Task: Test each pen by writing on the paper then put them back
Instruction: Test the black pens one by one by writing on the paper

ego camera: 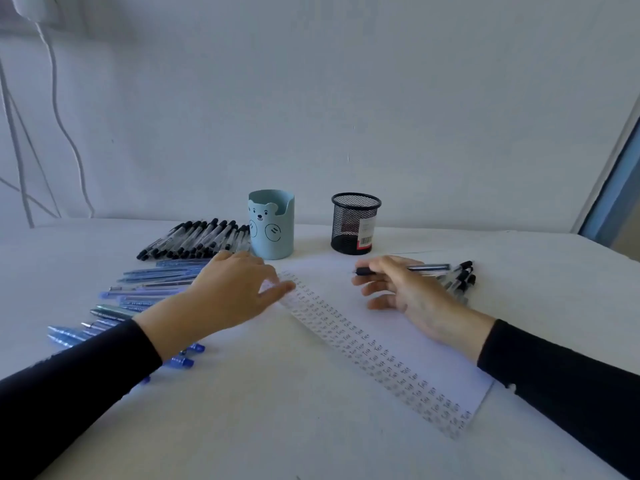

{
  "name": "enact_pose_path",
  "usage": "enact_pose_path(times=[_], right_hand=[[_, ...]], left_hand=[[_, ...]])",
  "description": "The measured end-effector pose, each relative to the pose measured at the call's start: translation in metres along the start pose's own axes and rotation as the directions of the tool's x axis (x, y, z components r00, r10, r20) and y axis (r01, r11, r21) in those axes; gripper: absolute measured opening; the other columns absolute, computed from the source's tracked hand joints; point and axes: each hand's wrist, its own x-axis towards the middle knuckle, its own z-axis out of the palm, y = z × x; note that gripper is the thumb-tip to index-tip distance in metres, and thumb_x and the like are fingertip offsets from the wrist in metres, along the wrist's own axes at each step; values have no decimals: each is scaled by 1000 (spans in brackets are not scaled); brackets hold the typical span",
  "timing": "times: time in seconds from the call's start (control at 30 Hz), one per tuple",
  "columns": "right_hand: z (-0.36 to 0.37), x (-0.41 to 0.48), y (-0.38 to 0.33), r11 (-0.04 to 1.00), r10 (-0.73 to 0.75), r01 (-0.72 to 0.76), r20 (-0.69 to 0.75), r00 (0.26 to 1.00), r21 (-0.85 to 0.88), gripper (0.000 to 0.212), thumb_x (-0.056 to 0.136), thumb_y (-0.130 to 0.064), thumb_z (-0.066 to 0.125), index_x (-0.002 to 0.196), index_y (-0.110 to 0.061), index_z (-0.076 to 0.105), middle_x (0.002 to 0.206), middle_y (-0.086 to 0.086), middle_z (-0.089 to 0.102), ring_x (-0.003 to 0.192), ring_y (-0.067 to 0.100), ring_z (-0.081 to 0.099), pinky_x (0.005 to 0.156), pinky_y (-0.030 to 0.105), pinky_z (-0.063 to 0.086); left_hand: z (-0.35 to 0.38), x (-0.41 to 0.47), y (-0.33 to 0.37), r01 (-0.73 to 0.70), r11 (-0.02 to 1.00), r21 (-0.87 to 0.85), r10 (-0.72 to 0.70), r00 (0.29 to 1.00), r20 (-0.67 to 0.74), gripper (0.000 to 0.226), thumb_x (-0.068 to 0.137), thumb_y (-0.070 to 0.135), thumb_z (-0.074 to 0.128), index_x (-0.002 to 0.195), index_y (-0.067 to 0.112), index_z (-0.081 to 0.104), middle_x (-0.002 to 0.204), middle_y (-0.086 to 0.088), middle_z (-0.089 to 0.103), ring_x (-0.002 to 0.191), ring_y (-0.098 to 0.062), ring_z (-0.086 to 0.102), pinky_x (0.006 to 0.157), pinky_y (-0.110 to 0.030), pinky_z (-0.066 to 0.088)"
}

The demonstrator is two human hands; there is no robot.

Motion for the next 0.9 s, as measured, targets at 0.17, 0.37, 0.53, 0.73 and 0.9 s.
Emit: enact_pose_path(times=[0.17,0.37,0.53,0.73,0.9], right_hand=[[7,12,-10,984,-17,18,10,1000,-179,12,91,-13,64,80,-9,64,68,5,67,53,14,53,45,23,42],[51,58,-17,915,-149,204,180,972,-347,19,86,-25,75,80,-11,62,67,-1,69,59,8,59,52,18,45],[74,97,-3,842,-229,258,119,966,-473,38,85,-29,74,55,-18,54,49,-5,59,46,6,51,51,17,41],[81,117,2,852,-238,248,80,968,-461,27,81,-14,66,57,-7,54,49,5,59,46,11,51,48,17,41],[84,120,8,854,-249,259,83,965,-452,31,78,-14,68,52,-13,51,47,1,59,48,12,60,51,22,48]], left_hand=[[7,9,-20,90,985,-146,-94,995,-24,44,90,66,41,116,36,60,123,13,57,111,-10,51,98,-32,33],[7,7,-20,113,978,-177,-109,993,35,50,89,69,39,128,43,55,142,16,48,131,-11,40,107,-34,21],[9,8,-20,131,970,-206,-124,991,46,50,89,69,39,130,44,54,143,16,46,132,-10,37,107,-34,22],[14,10,-24,124,974,-190,-120,992,31,52,87,71,36,130,46,52,142,17,46,131,-8,36,106,-32,22],[17,11,-25,111,977,-183,-111,994,12,52,88,72,35,129,46,53,140,20,47,130,-5,38,105,-30,22]])
